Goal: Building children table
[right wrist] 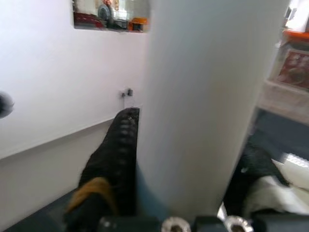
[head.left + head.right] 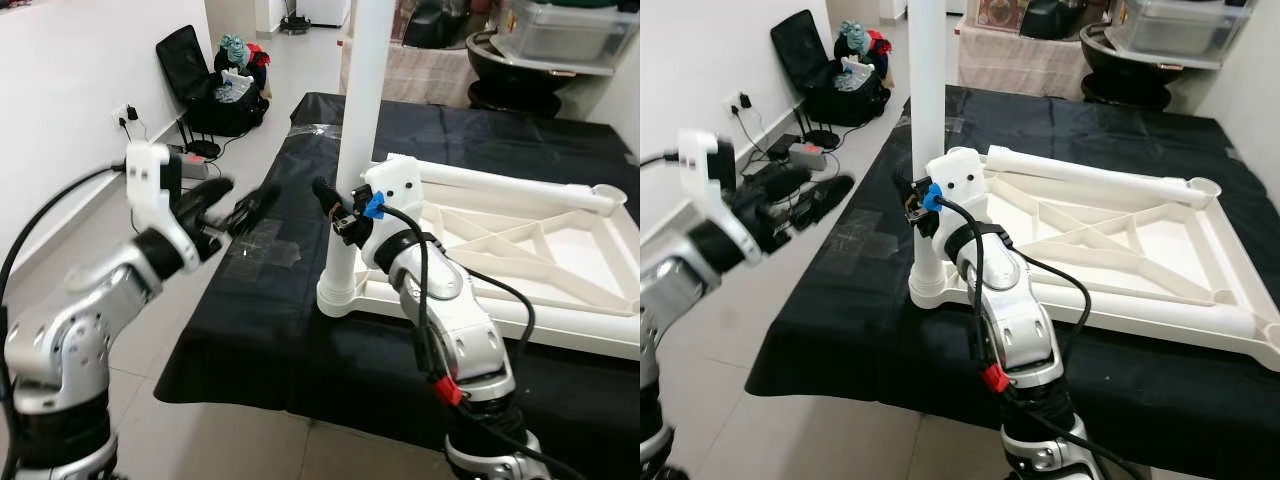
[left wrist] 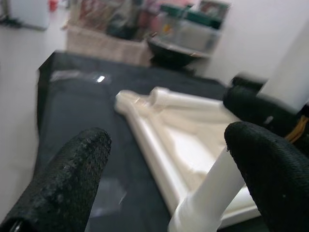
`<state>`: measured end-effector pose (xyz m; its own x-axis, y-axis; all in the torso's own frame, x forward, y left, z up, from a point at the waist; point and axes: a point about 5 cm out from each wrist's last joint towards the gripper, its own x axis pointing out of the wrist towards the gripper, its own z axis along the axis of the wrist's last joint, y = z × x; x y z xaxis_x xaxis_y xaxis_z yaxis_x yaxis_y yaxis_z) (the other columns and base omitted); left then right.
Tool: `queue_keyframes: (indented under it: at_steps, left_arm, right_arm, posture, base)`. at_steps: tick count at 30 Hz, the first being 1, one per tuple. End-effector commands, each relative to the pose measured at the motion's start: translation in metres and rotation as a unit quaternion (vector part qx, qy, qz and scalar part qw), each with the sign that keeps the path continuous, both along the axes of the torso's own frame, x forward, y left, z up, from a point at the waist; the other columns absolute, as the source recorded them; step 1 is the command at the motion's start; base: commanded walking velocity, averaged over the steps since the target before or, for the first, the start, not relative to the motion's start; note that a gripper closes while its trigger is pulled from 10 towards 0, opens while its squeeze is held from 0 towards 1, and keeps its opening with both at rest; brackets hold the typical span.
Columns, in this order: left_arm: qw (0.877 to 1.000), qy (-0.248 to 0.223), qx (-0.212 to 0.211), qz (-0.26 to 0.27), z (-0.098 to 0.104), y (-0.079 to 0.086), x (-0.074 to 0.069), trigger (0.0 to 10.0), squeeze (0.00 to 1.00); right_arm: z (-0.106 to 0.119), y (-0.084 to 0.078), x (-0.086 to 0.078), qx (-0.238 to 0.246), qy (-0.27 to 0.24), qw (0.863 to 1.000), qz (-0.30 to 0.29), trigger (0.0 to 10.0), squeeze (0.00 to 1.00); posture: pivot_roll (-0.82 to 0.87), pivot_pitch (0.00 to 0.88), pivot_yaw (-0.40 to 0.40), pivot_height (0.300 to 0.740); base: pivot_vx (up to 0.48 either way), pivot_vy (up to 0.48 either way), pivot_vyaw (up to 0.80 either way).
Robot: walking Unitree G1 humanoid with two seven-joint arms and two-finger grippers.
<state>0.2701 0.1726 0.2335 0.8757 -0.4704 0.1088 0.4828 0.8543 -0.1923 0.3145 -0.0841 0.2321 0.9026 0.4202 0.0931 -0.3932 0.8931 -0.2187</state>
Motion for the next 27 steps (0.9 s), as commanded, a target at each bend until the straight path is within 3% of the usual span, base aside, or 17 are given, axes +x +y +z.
queue_keyframes:
  at_steps: [1, 2, 3, 4, 5, 6, 7, 12, 14, 15, 16, 17, 20, 22, 23, 24, 27]
  left_arm:
    - [0.998, 0.066, 0.023, 0.002, -0.042, -0.010, -0.018, 10.0, 1.00]
    - [0.998, 0.066, 0.023, 0.002, -0.042, -0.010, -0.018, 10.0, 1.00]
    - [0.995, 0.092, 0.039, -0.006, -0.060, -0.017, -0.032, 10.0, 0.95]
    - [0.992, 0.112, 0.053, -0.020, -0.077, -0.025, -0.048, 10.0, 0.27]
    - [0.992, 0.112, 0.053, -0.020, -0.077, -0.025, -0.048, 10.0, 0.27]
    - [0.991, 0.122, 0.057, -0.028, -0.084, -0.031, -0.058, 10.0, 0.09]
    - [0.989, 0.122, 0.079, -0.033, -0.092, -0.036, -0.069, 10.0, 0.00]
    - [0.986, 0.092, 0.130, -0.044, -0.100, -0.043, -0.086, 10.0, 0.00]
    - [0.986, 0.054, 0.150, -0.043, -0.096, -0.045, -0.088, 10.0, 0.00]
    - [0.986, 0.037, 0.156, -0.042, -0.095, -0.046, -0.089, 10.0, 0.00]
    - [0.986, 0.037, 0.156, -0.042, -0.095, -0.046, -0.089, 10.0, 0.00]
    - [0.986, 0.021, 0.162, -0.046, -0.094, -0.048, -0.091, 10.0, 0.00]
    - [0.986, 0.021, 0.162, -0.046, -0.094, -0.048, -0.091, 10.0, 0.00]
    - [0.984, -0.013, 0.169, -0.049, -0.089, -0.051, -0.095, 10.0, 0.00]
    - [0.984, -0.013, 0.169, -0.049, -0.089, -0.051, -0.095, 10.0, 0.00]
    - [0.984, -0.029, 0.171, -0.047, -0.086, -0.053, -0.098, 10.0, 0.00]
    - [0.983, -0.049, 0.174, -0.042, -0.082, -0.054, -0.102, 10.0, 0.00]
  right_arm:
    - [-0.025, -0.014, 0.008, -0.008, 0.049, 0.999, 0.021, 10.0, 1.00]
    - [-0.025, -0.014, 0.008, -0.008, 0.049, 0.999, 0.021, 10.0, 1.00]
    - [-0.021, -0.013, 0.008, 0.000, 0.036, 0.997, 0.072, 10.0, 1.00]
    - [-0.018, -0.014, 0.010, 0.002, 0.025, 0.994, 0.111, 10.0, 1.00]
    - [-0.018, -0.014, 0.010, 0.002, 0.025, 0.994, 0.111, 10.0, 1.00]
    - [-0.017, -0.015, 0.011, 0.004, 0.022, 0.990, 0.139, 10.0, 1.00]
    - [-0.015, -0.017, 0.014, -0.003, 0.018, 0.987, 0.161, 10.0, 1.00]
    - [-0.012, -0.020, 0.018, -0.022, 0.016, 0.978, 0.209, 10.0, 1.00]
    - [-0.010, -0.020, 0.016, -0.029, 0.031, 0.960, 0.276, 10.0, 1.00]
    - [-0.009, -0.021, 0.013, -0.037, 0.039, 0.947, 0.316, 10.0, 0.82]
    - [-0.009, -0.021, 0.013, -0.037, 0.039, 0.947, 0.316, 10.0, 0.82]
    - [-0.007, -0.024, 0.012, -0.040, 0.049, 0.933, 0.354, 10.0, 0.00]
    - [-0.007, -0.024, 0.012, -0.040, 0.049, 0.933, 0.354, 10.0, 0.00]
    - [0.002, -0.034, 0.018, -0.051, 0.054, 0.917, 0.393, 10.0, 0.00]
    - [0.002, -0.034, 0.018, -0.051, 0.054, 0.917, 0.393, 10.0, 0.00]
    - [0.006, -0.037, 0.022, -0.053, 0.051, 0.913, 0.400, 0.8, 0.00]
    - [0.010, -0.040, 0.026, -0.055, 0.043, 0.910, 0.408, 0.8, 0.00]
  posture:
    - [-0.04, 0.090, -0.069, 0.740]
    - [-0.04, 0.090, -0.069, 0.740]
    - [-0.04, 0.101, -0.067, 0.740]
    - [-0.03, 0.113, -0.064, 0.740]
    - [-0.03, 0.113, -0.064, 0.740]
    - [-0.03, 0.120, -0.066, 0.740]
    - [-0.03, 0.136, -0.068, 0.740]
    - [-0.02, 0.161, -0.073, 0.740]
    - [-0.02, 0.173, -0.076, 0.740]
    - [-0.01, 0.184, -0.077, 0.740]
    - [-0.01, 0.184, -0.077, 0.740]
    - [0.00, 0.195, -0.078, 0.740]
    - [0.00, 0.195, -0.078, 0.740]
    - [0.02, 0.229, -0.078, 0.740]
    - [0.02, 0.229, -0.078, 0.740]
    - [0.03, 0.243, -0.077, 0.740]
    - [0.03, 0.251, -0.074, 0.740]
  base:
    - [0.000, 0.000, 0.00]
    - [0.000, 0.000, 0.00]
    - [0.000, 0.000, 0.00]
    - [0.000, 0.000, 0.00]
    - [0.000, 0.000, 0.00]
    - [0.000, 0.000, 0.00]
    - [0.000, 0.000, 0.00]
    - [0.000, 0.000, 0.00]
    - [0.000, 0.000, 0.00]
    - [0.000, 0.000, 0.00]
    - [0.000, 0.000, 0.00]
    - [0.000, 0.000, 0.00]
    - [0.000, 0.000, 0.00]
    - [0.000, 0.000, 0.00]
    - [0.000, 0.000, 0.00]
    - [0.000, 0.000, 0.00]
    - [0.000, 0.000, 0.00]
